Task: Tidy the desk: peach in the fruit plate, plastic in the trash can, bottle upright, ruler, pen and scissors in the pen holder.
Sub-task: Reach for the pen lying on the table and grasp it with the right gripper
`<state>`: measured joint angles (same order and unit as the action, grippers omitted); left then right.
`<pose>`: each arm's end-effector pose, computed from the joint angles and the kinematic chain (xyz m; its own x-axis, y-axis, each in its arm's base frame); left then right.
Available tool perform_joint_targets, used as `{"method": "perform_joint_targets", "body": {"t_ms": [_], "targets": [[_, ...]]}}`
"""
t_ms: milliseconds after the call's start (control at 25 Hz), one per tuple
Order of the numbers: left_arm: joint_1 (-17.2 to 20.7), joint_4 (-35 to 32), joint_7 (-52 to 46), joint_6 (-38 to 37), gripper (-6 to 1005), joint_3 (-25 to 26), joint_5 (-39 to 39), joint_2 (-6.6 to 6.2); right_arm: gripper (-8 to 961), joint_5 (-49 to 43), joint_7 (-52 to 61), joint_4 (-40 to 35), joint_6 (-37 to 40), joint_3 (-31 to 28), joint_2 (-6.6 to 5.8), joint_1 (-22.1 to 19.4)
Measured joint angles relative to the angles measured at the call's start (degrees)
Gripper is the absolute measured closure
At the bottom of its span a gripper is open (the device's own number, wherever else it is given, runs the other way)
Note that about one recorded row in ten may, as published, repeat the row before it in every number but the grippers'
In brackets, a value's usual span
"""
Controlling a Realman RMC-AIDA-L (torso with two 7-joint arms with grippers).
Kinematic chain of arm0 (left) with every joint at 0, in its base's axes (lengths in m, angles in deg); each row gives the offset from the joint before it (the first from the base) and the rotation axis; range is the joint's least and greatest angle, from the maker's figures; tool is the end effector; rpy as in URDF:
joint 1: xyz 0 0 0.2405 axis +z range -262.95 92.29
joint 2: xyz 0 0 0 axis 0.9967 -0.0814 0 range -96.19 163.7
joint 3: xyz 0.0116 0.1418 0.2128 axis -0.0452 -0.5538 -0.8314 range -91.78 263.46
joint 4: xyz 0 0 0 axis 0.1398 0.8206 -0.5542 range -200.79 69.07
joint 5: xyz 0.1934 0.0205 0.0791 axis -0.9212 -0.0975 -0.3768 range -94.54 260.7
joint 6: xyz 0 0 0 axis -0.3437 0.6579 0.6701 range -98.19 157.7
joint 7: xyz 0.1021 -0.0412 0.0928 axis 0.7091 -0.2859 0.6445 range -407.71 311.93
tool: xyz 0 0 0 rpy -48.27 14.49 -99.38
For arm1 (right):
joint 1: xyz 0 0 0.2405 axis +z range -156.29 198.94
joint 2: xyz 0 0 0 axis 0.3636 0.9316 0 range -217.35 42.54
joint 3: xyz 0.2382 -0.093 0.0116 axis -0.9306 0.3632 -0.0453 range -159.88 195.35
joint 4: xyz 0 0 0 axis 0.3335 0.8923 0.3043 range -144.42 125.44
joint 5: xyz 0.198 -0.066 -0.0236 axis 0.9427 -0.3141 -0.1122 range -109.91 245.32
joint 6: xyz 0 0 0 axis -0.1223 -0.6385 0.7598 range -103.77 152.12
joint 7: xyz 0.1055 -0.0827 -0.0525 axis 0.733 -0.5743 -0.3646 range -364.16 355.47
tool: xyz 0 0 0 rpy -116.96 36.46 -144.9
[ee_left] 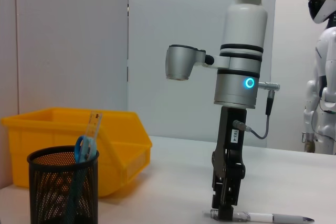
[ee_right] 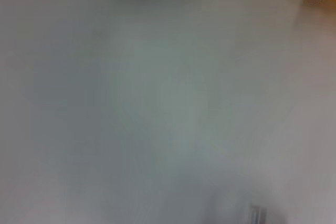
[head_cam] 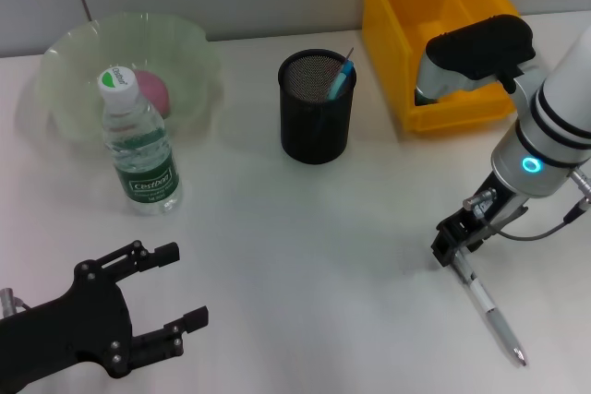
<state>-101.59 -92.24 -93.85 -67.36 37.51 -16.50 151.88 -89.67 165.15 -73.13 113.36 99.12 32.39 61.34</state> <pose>-0.3034 0.2359 -0.0215 0.7821 0.0616 0.6201 0.2663 -0.9327 -0.2432 0.2099 0.3562 -0.0231 0.3675 -0.9082 0.2004 -0.7090 -0.4130 -0.5716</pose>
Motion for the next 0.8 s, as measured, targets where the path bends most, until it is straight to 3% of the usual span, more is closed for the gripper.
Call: {"method": "perform_joint_targets", "body": {"t_ms": [200,640,800], "targets": [[0.0,0.0,0.0,0.0,215,0.0,0.0,0.0,530,0.0,0.0,0.2,0.2,0.2,0.01,0.0],[0.0,-0.1,0.0,0.0,215,0.0,0.0,0.0,523,-0.4,0.1,0.3,0.2,0.4,0.0,0.1],[0.0,-0.1,0.0,-0.1,215,0.0,0.0,0.0,587,-0.4,0.1,0.3,0.2,0.5,0.0,0.1]]}}
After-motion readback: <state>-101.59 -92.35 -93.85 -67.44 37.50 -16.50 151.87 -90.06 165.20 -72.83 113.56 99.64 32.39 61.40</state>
